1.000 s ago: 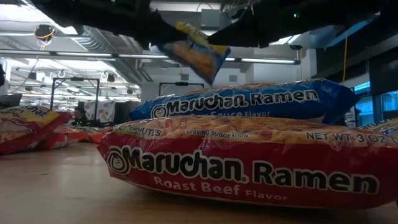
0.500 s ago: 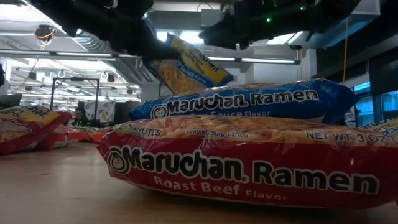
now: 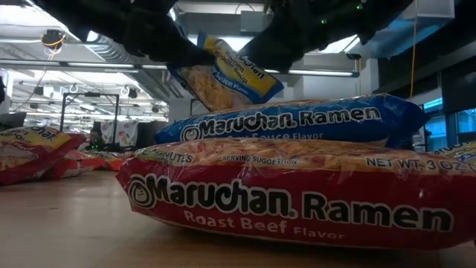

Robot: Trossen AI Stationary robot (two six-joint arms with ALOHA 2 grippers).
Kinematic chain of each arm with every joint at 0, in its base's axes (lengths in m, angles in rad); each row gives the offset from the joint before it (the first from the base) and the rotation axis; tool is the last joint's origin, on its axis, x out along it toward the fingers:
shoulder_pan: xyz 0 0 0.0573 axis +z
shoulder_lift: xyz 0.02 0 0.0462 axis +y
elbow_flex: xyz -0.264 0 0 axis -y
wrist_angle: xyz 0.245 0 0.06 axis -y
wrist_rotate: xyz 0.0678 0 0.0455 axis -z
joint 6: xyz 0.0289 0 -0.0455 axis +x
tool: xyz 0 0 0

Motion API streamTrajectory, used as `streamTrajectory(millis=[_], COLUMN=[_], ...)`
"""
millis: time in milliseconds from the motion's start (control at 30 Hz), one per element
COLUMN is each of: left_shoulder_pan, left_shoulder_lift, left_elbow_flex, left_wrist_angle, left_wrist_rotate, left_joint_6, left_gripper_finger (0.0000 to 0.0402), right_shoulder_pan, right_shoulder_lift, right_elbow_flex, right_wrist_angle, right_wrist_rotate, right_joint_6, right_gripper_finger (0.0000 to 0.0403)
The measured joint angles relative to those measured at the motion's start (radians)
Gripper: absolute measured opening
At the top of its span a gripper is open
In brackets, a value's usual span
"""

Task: Sort Maruchan noodles
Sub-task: Put the blue noodle pack into the green bin

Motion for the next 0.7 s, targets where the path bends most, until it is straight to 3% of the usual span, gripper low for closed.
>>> streamTrajectory(millis=[100, 267, 467, 700], left_shoulder_pan=[-0.002, -0.002, -0.003, -0.002], left_shoulder_lift=[0.0, 0.0, 0.0, 0.0], left_elbow_flex=[0.0, 0.0, 0.0, 0.0], left_wrist_angle=[0.012, 0.039, 0.044, 0.044], left_wrist_rotate=[0.0, 0.0, 0.0, -0.002], left_joint_6=[-0.003, -0.003, -0.002, -0.007], left_gripper_finger=[0.0001, 0.0, 0.0, 0.0], right_shoulder_pan=[0.002, 0.002, 0.003, 0.002], right_shoulder_lift=[0.017, 0.068, 0.1, 0.1], right_elbow_flex=[0.012, 0.008, 0.008, 0.008], right_wrist_angle=[0.013, -0.003, 0.037, 0.065], right_wrist_rotate=[-0.043, 0.011, -0.054, -0.035], right_joint_6=[0.004, 0.007, 0.0, -0.019], right_gripper_finger=[0.0264, 0.0264, 0.0258, 0.0153])
